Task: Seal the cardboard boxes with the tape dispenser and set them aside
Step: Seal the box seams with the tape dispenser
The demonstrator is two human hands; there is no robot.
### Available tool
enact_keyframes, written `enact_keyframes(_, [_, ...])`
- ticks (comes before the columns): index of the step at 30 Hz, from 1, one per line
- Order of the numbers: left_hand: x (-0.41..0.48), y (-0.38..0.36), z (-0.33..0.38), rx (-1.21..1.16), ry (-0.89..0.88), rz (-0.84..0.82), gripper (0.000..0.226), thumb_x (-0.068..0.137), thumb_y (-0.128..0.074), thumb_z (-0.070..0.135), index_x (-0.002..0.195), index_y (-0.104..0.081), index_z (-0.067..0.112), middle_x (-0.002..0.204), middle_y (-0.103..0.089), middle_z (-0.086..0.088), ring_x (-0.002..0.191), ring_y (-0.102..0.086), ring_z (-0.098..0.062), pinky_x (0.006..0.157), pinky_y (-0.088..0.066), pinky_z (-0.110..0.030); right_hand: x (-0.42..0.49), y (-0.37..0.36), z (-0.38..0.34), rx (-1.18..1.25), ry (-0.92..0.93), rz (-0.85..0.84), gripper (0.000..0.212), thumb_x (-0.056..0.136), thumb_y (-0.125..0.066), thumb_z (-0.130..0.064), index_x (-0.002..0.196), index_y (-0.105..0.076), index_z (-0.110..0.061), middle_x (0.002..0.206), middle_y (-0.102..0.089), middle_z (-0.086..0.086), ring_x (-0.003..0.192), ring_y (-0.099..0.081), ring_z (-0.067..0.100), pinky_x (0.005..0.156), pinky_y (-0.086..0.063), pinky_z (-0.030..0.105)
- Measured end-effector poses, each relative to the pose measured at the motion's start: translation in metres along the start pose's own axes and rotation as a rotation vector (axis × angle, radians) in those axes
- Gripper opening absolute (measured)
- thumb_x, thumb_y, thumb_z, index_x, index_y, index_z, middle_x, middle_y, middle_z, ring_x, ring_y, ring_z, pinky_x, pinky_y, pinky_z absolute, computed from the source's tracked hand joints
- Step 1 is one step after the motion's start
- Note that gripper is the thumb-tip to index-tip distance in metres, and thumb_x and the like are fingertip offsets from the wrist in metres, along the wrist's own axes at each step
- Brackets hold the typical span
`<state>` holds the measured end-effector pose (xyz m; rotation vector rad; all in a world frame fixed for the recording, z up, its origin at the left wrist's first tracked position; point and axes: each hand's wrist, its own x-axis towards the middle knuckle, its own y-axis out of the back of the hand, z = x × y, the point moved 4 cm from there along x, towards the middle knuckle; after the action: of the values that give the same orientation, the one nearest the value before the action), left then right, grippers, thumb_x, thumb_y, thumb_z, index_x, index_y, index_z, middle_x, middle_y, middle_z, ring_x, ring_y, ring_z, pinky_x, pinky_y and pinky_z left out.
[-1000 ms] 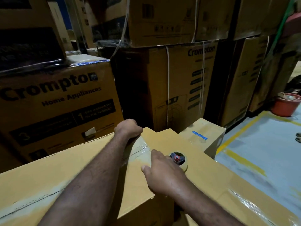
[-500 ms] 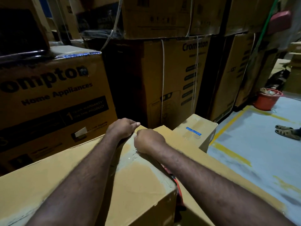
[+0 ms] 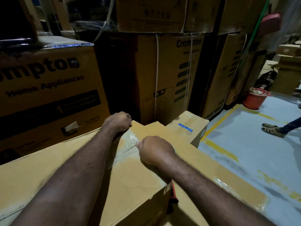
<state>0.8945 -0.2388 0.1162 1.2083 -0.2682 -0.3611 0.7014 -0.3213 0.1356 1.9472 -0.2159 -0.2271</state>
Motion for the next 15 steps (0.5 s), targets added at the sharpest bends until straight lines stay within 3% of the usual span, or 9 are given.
enact_keyframes(2, [-0.003,0.000,0.003,-0.007,0.009,-0.002,0.025,0.101,-0.044,0.020,0.091,-0.068,0.021,0.093,-0.068,-0.003,0.086,-0.063,-0.022,0.086,-0.056,-0.046,0.001,0.001,0.000,-0.015,-0.025,0.044,0.039,0.104,-0.040,-0.040,0.113,-0.064,-0.012,0.105,-0.066,0.011,0.083,-0.055,0.028,0.070,-0.045,0.035])
enact_keyframes(4, [-0.007,0.002,0.006,0.010,0.023,-0.013,0.025,0.102,-0.042,0.023,0.106,-0.067,0.023,0.106,-0.068,-0.003,0.097,-0.061,-0.023,0.091,-0.052,-0.046,-0.001,0.000,0.000,-0.028,-0.044,0.088,0.040,0.104,-0.039,-0.040,0.115,-0.064,-0.012,0.105,-0.067,0.011,0.086,-0.058,0.029,0.069,-0.044,0.034])
enact_keyframes(6, [-0.016,0.005,0.012,0.103,0.002,-0.006,0.032,0.106,-0.038,0.034,0.130,-0.058,0.031,0.137,-0.058,-0.002,0.129,-0.049,-0.027,0.109,-0.034,-0.052,-0.003,-0.003,0.003,-0.038,-0.043,0.130,0.044,0.105,-0.034,-0.042,0.115,-0.066,-0.012,0.104,-0.068,0.010,0.089,-0.062,0.029,0.070,-0.047,0.035])
enact_keyframes(8, [-0.029,0.003,0.020,0.158,-0.080,-0.052,0.043,0.107,-0.032,0.051,0.141,-0.053,0.034,0.158,-0.038,0.004,0.151,-0.019,-0.027,0.117,-0.008,-0.063,-0.003,-0.004,0.004,-0.030,-0.037,0.147,0.047,0.105,-0.031,-0.042,0.114,-0.066,-0.013,0.101,-0.068,0.010,0.086,-0.062,0.028,0.070,-0.048,0.035])
enact_keyframes(11, [-0.057,-0.008,0.027,0.174,-0.207,-0.146,0.056,0.104,-0.027,0.063,0.126,-0.069,0.033,0.154,-0.044,0.013,0.155,-0.007,-0.019,0.116,0.012,-0.066,-0.005,-0.005,0.001,-0.022,-0.016,0.181,0.044,0.105,-0.031,-0.040,0.122,-0.062,-0.014,0.108,-0.060,0.011,0.088,-0.060,0.026,0.069,-0.049,0.035])
enact_keyframes(13, [-0.066,-0.011,0.023,0.152,-0.220,-0.076,0.056,0.105,-0.027,0.060,0.121,-0.072,0.031,0.149,-0.050,0.013,0.154,-0.013,-0.014,0.117,0.013,-0.066,-0.008,-0.005,-0.003,0.049,0.022,0.225,0.039,0.104,-0.038,-0.040,0.131,-0.054,-0.017,0.113,-0.055,0.009,0.089,-0.057,0.024,0.064,-0.044,0.031])
enact_keyframes(15, [-0.066,-0.010,0.016,0.140,-0.188,-0.004,0.051,0.106,-0.028,0.052,0.122,-0.071,0.029,0.150,-0.051,0.010,0.153,-0.018,-0.012,0.119,0.010,-0.065,-0.009,-0.004,-0.007,0.149,0.048,0.249,0.032,0.103,-0.046,-0.038,0.123,-0.057,-0.016,0.102,-0.059,0.005,0.082,-0.055,0.020,0.054,-0.034,0.027])
